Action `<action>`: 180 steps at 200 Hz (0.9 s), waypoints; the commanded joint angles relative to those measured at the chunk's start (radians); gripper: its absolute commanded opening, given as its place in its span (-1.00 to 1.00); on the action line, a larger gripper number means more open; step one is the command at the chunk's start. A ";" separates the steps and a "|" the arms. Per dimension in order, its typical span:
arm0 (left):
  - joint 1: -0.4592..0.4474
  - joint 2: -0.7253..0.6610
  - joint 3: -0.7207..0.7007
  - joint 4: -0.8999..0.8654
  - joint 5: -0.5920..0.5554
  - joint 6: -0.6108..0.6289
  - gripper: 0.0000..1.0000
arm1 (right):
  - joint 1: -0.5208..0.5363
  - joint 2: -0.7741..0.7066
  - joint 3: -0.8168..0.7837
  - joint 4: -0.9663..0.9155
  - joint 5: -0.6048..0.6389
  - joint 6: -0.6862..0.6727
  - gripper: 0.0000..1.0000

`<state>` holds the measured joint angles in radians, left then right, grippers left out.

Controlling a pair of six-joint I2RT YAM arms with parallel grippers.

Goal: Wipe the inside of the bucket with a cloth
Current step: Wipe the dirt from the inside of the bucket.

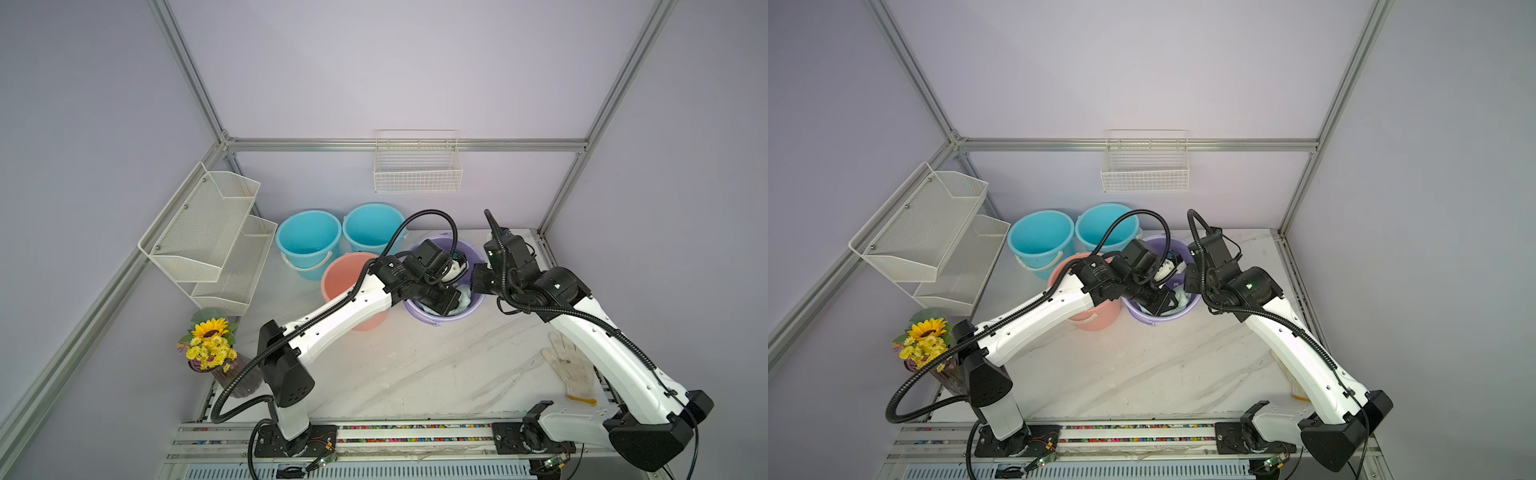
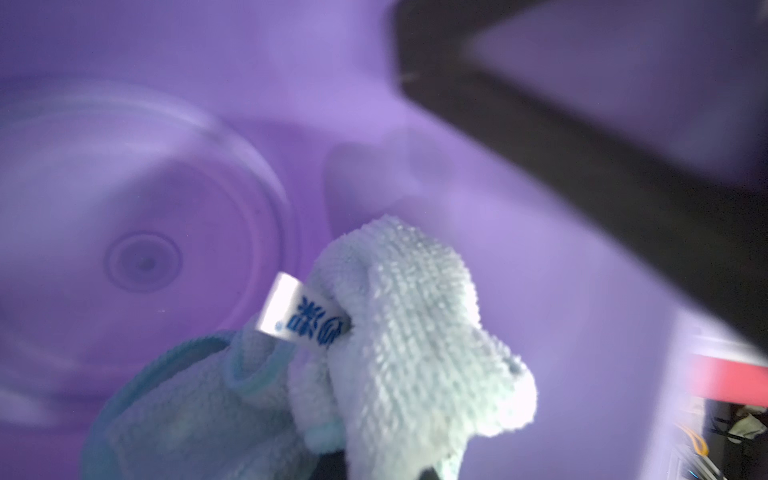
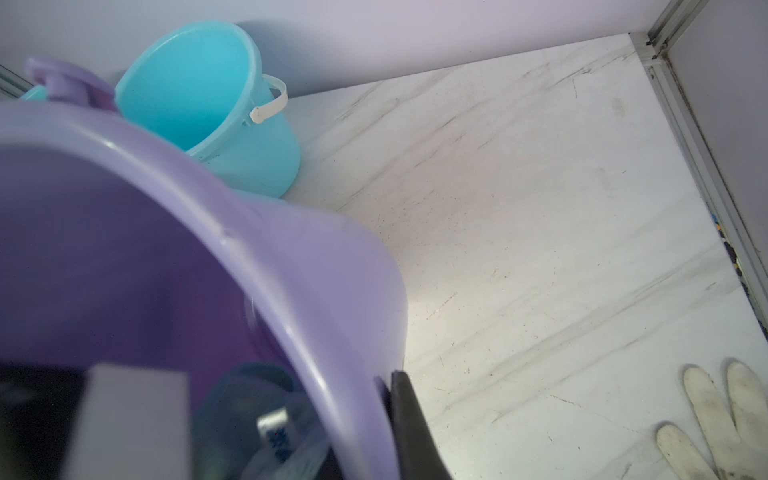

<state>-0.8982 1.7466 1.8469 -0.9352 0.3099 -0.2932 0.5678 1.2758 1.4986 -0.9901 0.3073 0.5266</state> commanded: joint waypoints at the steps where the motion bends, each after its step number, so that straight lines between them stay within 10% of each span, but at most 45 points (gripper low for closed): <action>1: -0.014 -0.045 0.028 -0.095 0.064 0.036 -1.00 | 0.001 -0.007 0.010 0.104 0.044 0.010 -1.00; 180: -0.014 0.352 0.155 -0.198 -0.148 0.139 -1.00 | 0.001 -0.029 0.049 0.088 -0.030 0.035 -1.00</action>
<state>-0.8982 2.0521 1.9957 -1.0775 0.1848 -0.1780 0.5709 1.2755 1.4986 -1.0336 0.2790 0.5129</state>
